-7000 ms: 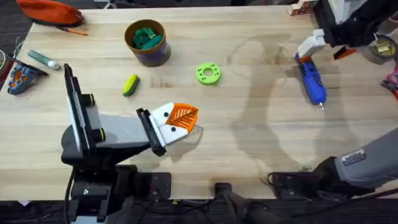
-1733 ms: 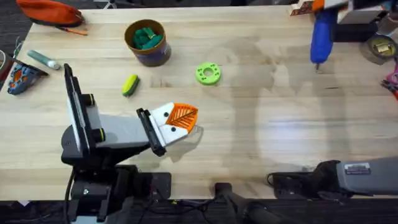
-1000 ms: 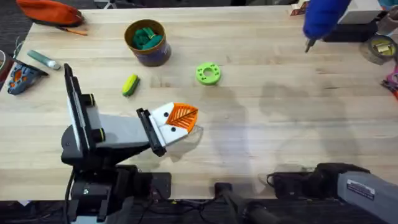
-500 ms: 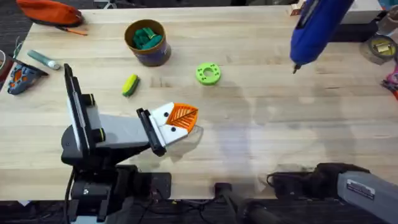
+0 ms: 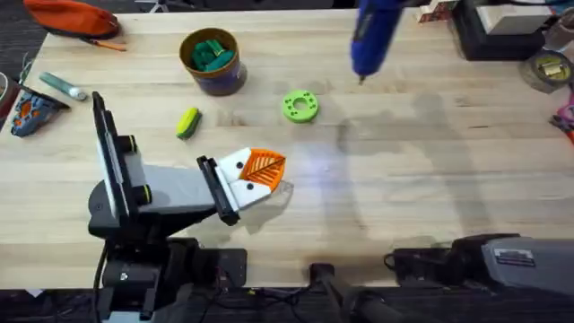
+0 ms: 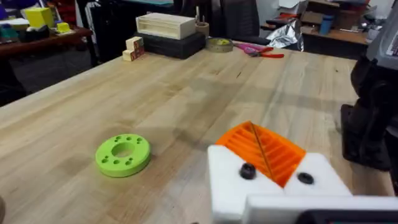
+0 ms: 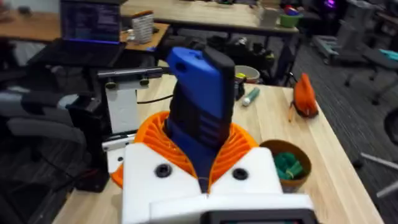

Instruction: Pick up the gripper from the table and insert it into the empty holder that is missing its gripper. Then pick up a screw, insert it into the mounting hole, and use the screwdriver to tighten it. Finally, clean up the table by picking up the vegetable and placing it into the bucket.

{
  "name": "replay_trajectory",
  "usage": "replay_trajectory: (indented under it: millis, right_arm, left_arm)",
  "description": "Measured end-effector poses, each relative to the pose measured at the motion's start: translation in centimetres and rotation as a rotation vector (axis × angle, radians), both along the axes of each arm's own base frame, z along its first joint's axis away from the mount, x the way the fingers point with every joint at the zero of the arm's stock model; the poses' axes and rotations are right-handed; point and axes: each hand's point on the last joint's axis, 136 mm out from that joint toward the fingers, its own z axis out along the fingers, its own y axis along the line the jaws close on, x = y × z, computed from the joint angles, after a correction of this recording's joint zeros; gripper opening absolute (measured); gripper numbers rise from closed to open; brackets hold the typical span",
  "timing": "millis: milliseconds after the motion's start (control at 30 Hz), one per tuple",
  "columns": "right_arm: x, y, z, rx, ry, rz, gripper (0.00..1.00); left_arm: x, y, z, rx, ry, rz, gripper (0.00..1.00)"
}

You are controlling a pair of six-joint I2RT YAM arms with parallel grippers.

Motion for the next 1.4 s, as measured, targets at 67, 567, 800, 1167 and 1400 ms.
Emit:
replay_trajectory:
  millis: [67, 567, 800, 1167, 1400]
  right_arm:
    - [0.2, 1.1, -0.5, 0.003, -0.023, 0.036, 0.009]
    - [-4.0, 6.7, -0.5, 0.027, -0.076, 0.255, 0.009]
    - [-6.6, 8.7, -0.5, 0.045, -0.125, 0.351, 0.009]
    - [-9.4, 10.8, -0.3, 0.067, -0.177, 0.451, 0.009]
    - [-9.8, 11.0, -0.3, 0.068, -0.176, 0.465, 0.009]
  left_arm:
    - [0.0, 0.0, 0.0, 0.0, 0.0, 0.0, 0.015]
    - [0.0, 0.0, 0.0, 0.0, 0.0, 0.0, 0.015]
    - [0.0, 0.0, 0.0, 0.0, 0.0, 0.0, 0.015]
    - [0.0, 0.0, 0.0, 0.0, 0.0, 0.0, 0.015]
    - [0.0, 0.0, 0.0, 0.0, 0.0, 0.0, 0.015]
